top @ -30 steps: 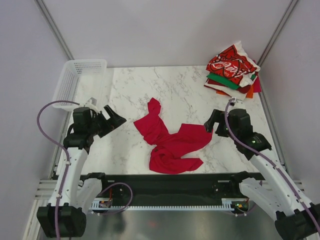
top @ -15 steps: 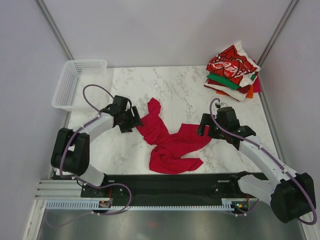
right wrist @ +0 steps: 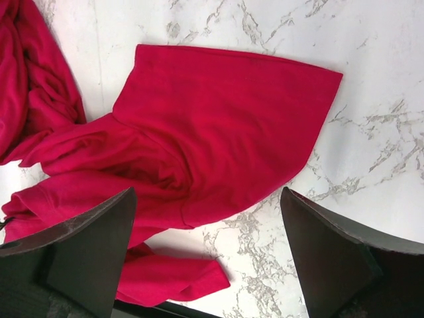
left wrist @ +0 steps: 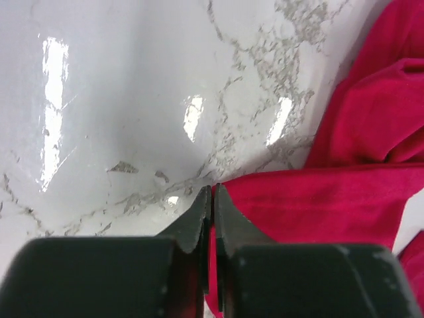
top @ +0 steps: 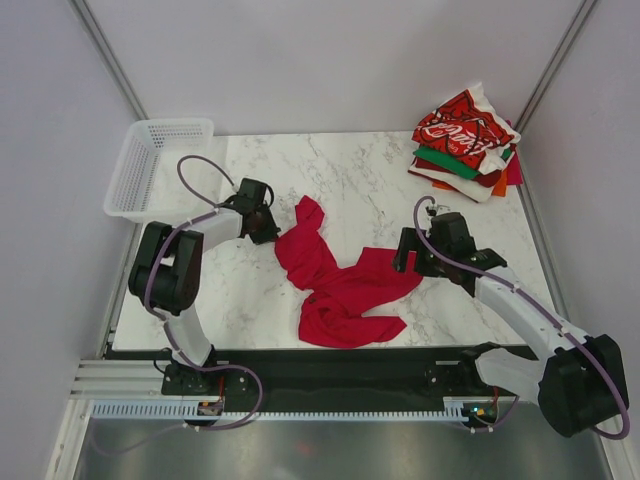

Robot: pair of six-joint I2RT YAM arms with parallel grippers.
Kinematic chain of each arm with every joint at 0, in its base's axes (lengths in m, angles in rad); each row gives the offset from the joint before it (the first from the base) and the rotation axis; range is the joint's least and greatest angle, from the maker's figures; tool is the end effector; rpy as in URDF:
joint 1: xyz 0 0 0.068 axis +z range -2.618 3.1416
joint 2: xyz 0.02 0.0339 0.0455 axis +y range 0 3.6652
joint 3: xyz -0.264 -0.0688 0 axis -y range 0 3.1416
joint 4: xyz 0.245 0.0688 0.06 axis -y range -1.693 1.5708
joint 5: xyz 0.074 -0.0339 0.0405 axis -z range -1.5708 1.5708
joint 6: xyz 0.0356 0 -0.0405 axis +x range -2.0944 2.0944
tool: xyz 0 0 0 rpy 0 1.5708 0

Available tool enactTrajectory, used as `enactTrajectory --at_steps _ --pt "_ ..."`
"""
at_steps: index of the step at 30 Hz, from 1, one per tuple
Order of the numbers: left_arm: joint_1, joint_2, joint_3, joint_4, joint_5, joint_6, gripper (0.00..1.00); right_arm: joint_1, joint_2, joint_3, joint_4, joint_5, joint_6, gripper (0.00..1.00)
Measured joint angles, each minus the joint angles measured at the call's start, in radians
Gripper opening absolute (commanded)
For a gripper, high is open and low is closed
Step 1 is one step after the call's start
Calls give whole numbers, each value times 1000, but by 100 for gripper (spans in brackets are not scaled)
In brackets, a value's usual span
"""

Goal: Fold and stack the t-shirts
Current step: Flatten the tshirt out

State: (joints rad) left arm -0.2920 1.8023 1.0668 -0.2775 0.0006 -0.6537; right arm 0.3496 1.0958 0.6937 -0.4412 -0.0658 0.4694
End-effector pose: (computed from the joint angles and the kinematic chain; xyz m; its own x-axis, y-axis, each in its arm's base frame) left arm 0.3452 -0.1038 0.1576 -0.8202 -0.3884 -0.4199 -0.2653 0.9087 -0.3223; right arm 0.2069 0.0779 0.2258 -0.7990 0.1892 -0.5709 -0.0241 0.9384 0.3446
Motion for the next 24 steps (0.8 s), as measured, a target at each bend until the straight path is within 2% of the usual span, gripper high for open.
enactTrajectory --at_steps 8,12,16,20,24 --pt "0 -24 -4 21 71 -10 2 0 111 0 60 -2 5 98" --pt "31 -212 -31 -43 73 -10 2 0 129 3 72 -11 6 98" --pt "123 -457 -30 -103 53 -5 2 19 144 48 79 -17 6 98" --pt "198 -640 -30 -166 26 23 2 131 185 123 95 -14 8 98" --pt "194 -707 -56 -226 19 55 2 306 230 172 110 9 20 98"
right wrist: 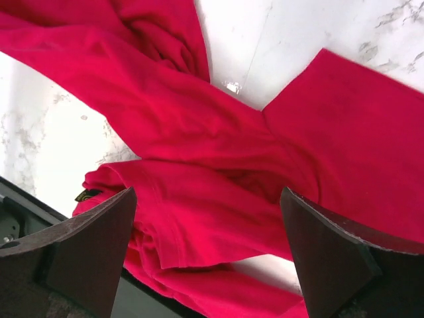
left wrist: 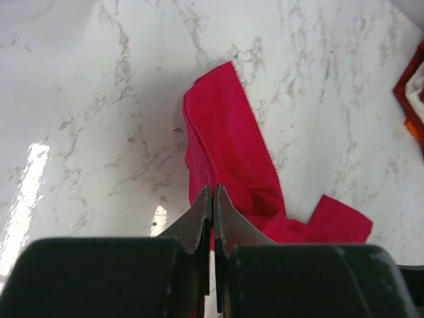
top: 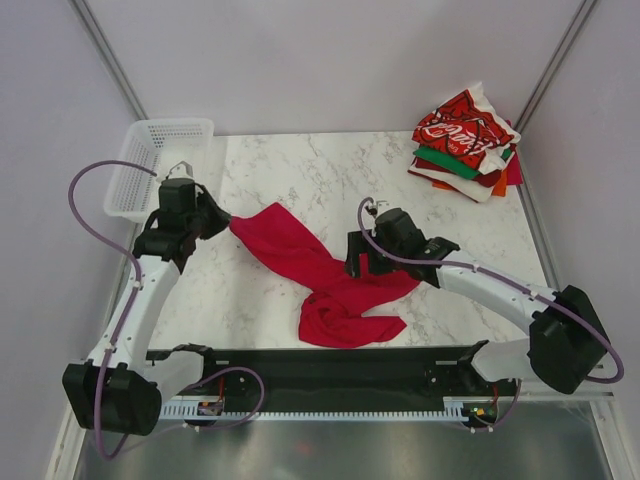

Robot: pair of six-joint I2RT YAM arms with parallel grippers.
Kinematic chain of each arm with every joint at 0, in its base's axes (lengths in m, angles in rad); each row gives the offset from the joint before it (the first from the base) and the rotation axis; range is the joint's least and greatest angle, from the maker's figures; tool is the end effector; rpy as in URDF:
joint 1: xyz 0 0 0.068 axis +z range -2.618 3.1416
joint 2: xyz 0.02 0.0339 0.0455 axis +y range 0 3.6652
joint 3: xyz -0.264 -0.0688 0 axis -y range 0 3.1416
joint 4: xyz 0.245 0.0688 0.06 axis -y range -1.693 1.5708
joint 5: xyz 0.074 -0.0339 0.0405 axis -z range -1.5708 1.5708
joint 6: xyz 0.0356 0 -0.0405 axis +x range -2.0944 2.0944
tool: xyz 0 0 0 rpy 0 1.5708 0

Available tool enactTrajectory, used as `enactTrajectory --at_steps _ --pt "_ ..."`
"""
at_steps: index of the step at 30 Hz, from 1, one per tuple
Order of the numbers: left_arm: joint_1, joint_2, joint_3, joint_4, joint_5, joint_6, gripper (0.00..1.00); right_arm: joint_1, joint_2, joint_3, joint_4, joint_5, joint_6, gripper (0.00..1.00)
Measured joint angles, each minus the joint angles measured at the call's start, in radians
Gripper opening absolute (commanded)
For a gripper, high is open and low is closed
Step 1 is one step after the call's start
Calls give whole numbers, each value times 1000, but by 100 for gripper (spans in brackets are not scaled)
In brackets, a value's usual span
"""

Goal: Fold and stack the t-shirts
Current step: Flatten the tshirt out

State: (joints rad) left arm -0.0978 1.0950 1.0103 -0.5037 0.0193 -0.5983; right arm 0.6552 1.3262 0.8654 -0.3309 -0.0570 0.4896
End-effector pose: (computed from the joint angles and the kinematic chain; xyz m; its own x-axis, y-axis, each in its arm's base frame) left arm 0.2382 -0.0241 0.3264 -0.5204 -0.5148 -0.6813 -0.2173 0.8514 -0.4774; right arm 0.2201 0.1717 0.2365 -0.7989 -0.0218 -0.6010 -0.2995 0.8810 0.3662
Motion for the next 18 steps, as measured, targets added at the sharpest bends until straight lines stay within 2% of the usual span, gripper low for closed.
enactTrajectory --at_steps 3,10,16,18 --pt "2 -47 -61 -55 -35 22 2 31 16 1 -14 40 12 98" --pt "34 -104 -129 -124 -55 69 2 -11 16 3 -81 243 31 98" --pt "35 -111 -150 -135 -53 91 2 -360 23 -67 0 159 51 92" --pt "35 -111 -150 -138 -51 94 2 -407 42 -85 7 146 61 91"
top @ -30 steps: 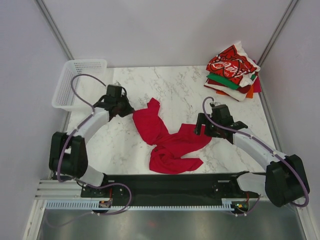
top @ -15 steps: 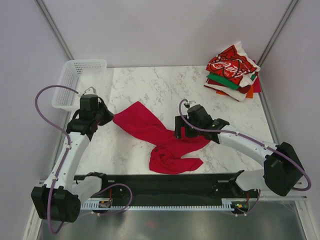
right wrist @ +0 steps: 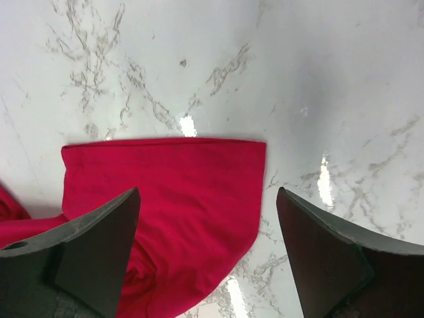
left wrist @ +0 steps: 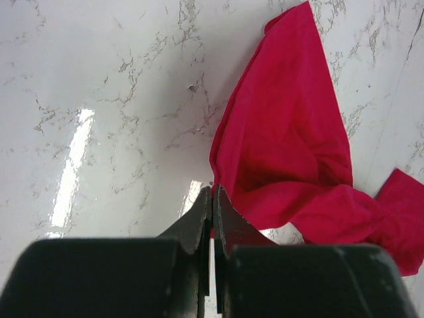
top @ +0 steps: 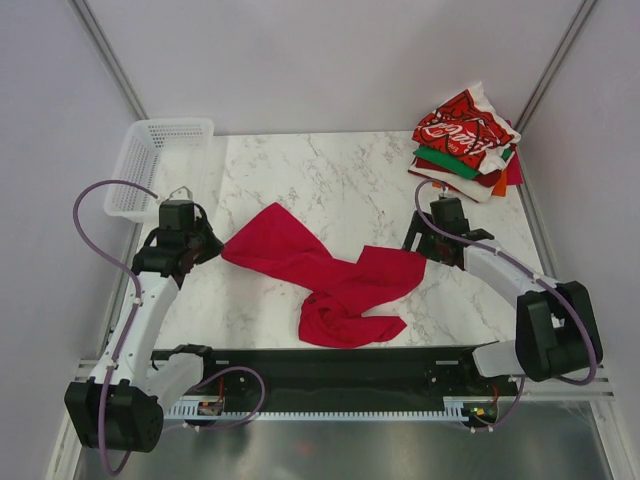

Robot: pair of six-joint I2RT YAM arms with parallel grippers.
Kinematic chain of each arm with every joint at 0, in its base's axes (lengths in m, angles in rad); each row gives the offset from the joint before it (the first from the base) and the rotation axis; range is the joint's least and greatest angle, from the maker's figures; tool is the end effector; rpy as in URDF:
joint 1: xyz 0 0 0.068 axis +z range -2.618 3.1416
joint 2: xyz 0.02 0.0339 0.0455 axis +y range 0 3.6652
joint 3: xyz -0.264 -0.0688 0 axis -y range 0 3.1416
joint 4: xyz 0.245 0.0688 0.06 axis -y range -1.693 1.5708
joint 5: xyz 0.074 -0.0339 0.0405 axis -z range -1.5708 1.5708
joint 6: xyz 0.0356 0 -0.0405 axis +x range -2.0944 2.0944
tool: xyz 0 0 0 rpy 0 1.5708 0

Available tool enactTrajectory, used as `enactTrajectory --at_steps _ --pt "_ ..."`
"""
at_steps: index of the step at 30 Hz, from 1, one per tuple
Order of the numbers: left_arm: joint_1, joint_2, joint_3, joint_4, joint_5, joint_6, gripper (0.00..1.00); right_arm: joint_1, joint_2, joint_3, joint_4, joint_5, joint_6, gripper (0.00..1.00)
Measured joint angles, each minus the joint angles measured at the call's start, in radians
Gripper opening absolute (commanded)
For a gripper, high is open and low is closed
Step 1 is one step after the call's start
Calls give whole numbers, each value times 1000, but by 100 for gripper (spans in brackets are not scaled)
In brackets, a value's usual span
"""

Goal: Fold and stack the t-shirts
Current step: Flatten the tshirt out

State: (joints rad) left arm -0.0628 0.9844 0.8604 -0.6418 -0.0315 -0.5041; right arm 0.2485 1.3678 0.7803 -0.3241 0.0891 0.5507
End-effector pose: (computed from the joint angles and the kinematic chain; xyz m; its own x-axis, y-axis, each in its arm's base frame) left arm 0.2031 -0.0116 0.2867 -0.6251 -0.4444 -0.6417 -0.2990 0.8957 -0.3291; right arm 0.2635 0.0636 0.1997 -0.7535 0.3465 -0.5587 0.2372 0.9359 0.2606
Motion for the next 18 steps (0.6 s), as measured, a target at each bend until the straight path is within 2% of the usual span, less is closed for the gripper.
enactTrajectory --at_steps 8,11,14,17,18 --pt "0 0 0 0 11 5 2 -9 98 -34 71 -68 24 88" --pt "0 0 0 0 14 5 2 -35 113 -50 99 -77 29 84" --pt "0 0 0 0 14 5 2 -55 124 -53 136 -86 33 77" --pt "1 2 0 1 15 5 2 -69 147 -53 182 -105 36 64" --pt "1 2 0 1 15 5 2 -70 155 -53 201 -116 39 56"
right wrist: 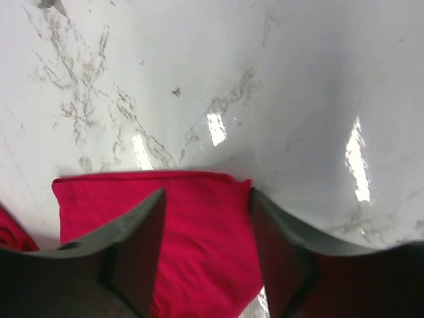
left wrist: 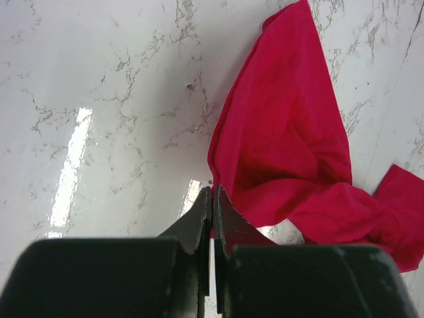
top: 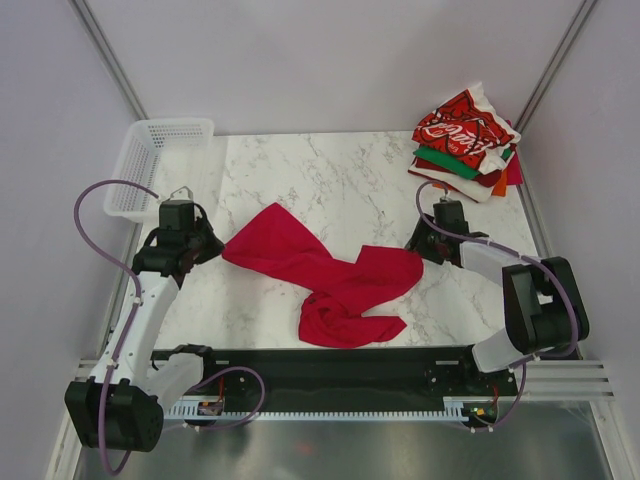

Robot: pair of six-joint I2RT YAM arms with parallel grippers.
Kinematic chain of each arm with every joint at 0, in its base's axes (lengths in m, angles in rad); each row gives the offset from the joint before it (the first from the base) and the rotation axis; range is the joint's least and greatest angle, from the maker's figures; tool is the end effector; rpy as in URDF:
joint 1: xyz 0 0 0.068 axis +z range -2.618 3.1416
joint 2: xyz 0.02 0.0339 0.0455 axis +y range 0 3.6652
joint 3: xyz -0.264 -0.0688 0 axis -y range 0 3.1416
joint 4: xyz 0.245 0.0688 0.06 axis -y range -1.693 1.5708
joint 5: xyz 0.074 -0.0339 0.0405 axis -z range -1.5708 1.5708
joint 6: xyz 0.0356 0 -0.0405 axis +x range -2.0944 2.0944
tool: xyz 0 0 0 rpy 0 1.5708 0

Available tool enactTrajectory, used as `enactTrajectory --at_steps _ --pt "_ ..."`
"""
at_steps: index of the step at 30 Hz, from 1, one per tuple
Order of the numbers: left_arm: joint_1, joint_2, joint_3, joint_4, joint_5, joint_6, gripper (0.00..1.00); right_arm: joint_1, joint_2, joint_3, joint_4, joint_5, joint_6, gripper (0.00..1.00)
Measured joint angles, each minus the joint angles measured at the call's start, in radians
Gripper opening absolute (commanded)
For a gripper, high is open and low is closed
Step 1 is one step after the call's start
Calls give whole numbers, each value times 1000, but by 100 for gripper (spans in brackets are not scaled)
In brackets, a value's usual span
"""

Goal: Fold and stack the t-shirts
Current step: Flatten the tshirt out

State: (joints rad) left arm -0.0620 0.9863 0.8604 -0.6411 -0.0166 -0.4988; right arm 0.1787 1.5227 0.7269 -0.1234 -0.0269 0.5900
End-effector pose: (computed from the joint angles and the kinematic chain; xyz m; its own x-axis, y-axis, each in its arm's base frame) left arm 0.2035 -0.0120 0.2864 -0.6322 -0.4400 -0.6378 -0.2874 0.8976 -0.3343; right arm 0.2833 0.0521 0.1570 -0.7580 0.4283 -0.4920 0.2743 0.8936 0.3552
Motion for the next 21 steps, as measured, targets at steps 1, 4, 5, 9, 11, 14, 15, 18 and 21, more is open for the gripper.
enactTrajectory --at_steps 1,4,5,9,11,14,15,18,21 --pt "0 0 0 0 0 0 2 0 6 -2 14 -7 2 50" --pt "5 3 0 0 0 0 2 0 16 -19 51 -46 17 23" --pt "9 5 0 0 0 0 2 0 16 -23 54 -58 21 17" --pt "31 18 0 1 17 0 2 0 19 -35 50 -103 37 0" --pt "42 22 0 1 22 0 2 0 12 -33 40 -114 38 0" --pt "50 23 2 3 22 0 2 0 -15 10 -31 -134 35 0" --pt "51 22 6 1 21 1 2 0 -29 34 -51 -137 34 0" --pt "51 11 47 -15 23 0 2 2 -89 185 -157 -137 15 0" --pt "51 -12 162 -42 28 0 2 2 -147 430 -249 -132 -14 0"
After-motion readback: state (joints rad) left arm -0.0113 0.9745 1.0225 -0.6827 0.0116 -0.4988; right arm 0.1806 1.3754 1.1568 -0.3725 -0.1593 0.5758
